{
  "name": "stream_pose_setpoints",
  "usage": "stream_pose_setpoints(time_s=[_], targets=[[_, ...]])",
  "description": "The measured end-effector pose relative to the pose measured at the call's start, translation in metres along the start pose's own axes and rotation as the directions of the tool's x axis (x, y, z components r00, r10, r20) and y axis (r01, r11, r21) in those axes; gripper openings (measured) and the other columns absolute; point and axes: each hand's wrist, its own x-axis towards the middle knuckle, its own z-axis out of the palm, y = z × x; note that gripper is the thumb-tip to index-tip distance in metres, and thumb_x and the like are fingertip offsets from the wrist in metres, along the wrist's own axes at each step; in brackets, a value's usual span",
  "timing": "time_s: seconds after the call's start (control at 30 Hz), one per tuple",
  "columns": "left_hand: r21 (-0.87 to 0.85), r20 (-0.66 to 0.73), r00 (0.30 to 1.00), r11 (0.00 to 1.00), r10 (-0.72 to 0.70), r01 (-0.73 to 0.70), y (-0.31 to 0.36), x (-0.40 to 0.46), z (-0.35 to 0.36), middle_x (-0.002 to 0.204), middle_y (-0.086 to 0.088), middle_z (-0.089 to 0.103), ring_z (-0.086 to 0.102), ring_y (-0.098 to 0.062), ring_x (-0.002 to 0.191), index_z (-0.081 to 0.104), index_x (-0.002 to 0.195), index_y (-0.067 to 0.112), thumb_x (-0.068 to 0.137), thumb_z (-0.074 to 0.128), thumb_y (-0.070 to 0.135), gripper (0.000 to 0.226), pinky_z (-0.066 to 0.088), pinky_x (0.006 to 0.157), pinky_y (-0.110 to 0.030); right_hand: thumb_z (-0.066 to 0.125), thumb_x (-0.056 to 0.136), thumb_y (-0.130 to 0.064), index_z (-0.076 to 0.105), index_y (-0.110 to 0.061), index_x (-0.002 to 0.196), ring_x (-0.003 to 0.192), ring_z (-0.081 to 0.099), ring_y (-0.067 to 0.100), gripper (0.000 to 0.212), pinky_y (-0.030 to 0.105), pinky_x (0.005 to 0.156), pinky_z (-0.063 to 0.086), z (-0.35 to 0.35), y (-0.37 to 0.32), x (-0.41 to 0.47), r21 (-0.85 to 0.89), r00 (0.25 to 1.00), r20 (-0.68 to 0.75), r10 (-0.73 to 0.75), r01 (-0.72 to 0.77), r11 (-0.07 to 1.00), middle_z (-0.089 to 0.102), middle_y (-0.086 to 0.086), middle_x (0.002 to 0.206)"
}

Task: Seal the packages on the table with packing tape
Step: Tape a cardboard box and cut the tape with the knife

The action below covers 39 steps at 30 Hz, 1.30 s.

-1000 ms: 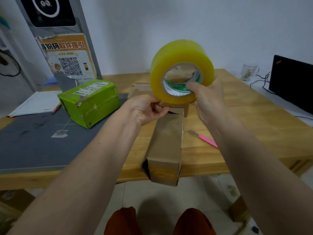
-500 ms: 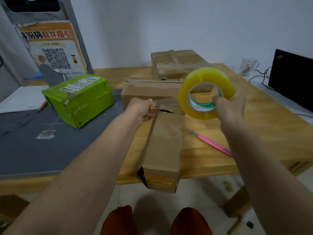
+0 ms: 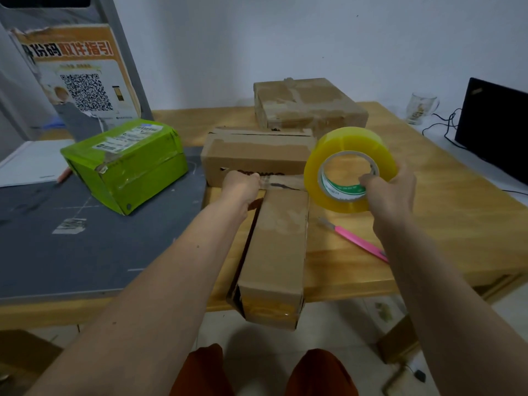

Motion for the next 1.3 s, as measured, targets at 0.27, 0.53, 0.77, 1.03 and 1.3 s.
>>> stream_pose_setpoints(time_s=[0.27,0.53,0.77,1.03,1.3], targets=[[0.063,-0.025,1.000,0.998,0.011,-0.010,-0.006,-0.004,0.001,0.108,-0.018,0.064,0.061,-0.032,0.095,0.056,0.128,-0.006,0.096,0.057,0.020,0.041,0.047,0.062,-0.030,0.061,0.081,-0.002,0.053,-0.022,0.092,0.069,0.053,0.015,0.025,0.029,0.060,0.045,0.001,0.005,-0.002,0.031,1.000,0.007,0.028,-0.028,0.999,0.054,-0.001,0.081],[0.416,0.067,0.971,0.879,0.227,-0.234,-0.012,-0.007,-0.002,0.071,-0.003,0.056,0.052,-0.019,0.069,0.057,0.069,0.011,0.102,0.049,0.026,0.037,0.039,0.060,-0.029,0.060,0.080,0.001,0.050,-0.027,0.081,0.067,0.051,0.014,0.030,0.027,0.059,0.043,0.003,0.008,-0.002,0.040,1.000,0.015,0.015,-0.015,0.999,0.052,-0.002,0.077],[0.547,0.118,0.968,0.800,0.221,-0.249,-0.015,-0.008,-0.005,0.121,-0.019,0.059,0.055,-0.037,0.111,0.060,0.086,0.017,0.102,0.045,0.037,0.030,0.046,0.096,-0.045,0.062,0.080,0.000,0.050,-0.029,0.081,0.076,0.053,0.020,0.031,0.035,0.068,0.047,0.002,0.011,-0.005,0.044,0.999,0.002,0.032,-0.032,0.999,0.054,0.002,0.085],[0.301,0.061,0.974,0.926,0.217,-0.226,-0.036,-0.013,-0.002,0.128,-0.009,0.061,0.058,-0.019,0.111,0.057,0.126,0.008,0.094,0.060,0.009,0.032,0.046,0.088,-0.028,0.062,0.081,-0.002,0.053,-0.019,0.097,0.080,0.056,0.022,0.025,0.037,0.070,0.050,0.002,0.014,-0.006,0.045,0.999,0.007,0.049,-0.049,0.998,0.056,0.007,0.092],[0.584,0.612,0.779,0.585,0.138,-0.563,0.004,-0.059,-0.020,0.164,0.009,-0.007,-0.009,-0.007,0.149,0.002,0.157,0.020,0.085,0.054,0.068,0.101,0.006,0.112,-0.026,0.061,0.083,0.000,0.053,-0.022,0.097,0.071,0.054,0.016,0.027,0.033,0.065,0.048,0.003,0.014,-0.004,0.058,0.998,0.048,0.043,-0.046,0.997,0.055,0.000,0.084]])
